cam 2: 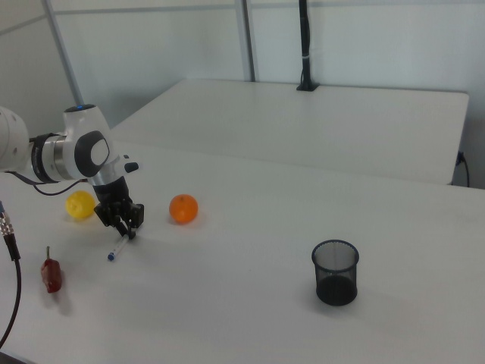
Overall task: Place marker
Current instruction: 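Lower the gripper and close it around the marker's middle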
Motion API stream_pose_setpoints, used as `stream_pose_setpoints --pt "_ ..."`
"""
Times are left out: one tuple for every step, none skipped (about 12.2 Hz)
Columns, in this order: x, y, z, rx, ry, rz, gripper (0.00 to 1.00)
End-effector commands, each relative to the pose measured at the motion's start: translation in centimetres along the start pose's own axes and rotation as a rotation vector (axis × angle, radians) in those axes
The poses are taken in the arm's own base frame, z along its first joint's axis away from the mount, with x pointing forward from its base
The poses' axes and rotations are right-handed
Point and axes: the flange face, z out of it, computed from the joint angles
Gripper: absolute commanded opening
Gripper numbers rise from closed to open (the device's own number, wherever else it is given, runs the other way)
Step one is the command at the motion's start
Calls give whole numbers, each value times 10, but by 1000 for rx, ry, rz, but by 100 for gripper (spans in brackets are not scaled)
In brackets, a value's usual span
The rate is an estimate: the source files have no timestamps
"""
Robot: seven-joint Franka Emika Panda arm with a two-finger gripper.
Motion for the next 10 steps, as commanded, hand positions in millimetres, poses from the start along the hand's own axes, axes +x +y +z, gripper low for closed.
stream_pose_setpoints --pt "-7 -3 8 -10 3 39 0" --pt "-7 -3 7 -12 3 38 0" --pt "-6 -1 4 -10 9 45 0" --pt "-5 1 0 -9 11 49 0" --pt "-6 3 -11 -9 20 54 0" --pt "-7 9 -28 -7 37 67 0" --pt "-8 16 -41 -8 41 80 0" --pt "-11 28 -61 -8 45 97 0" --pt "-13 34 -77 -2 60 110 0" --pt "-16 39 -91 3 66 123 0"
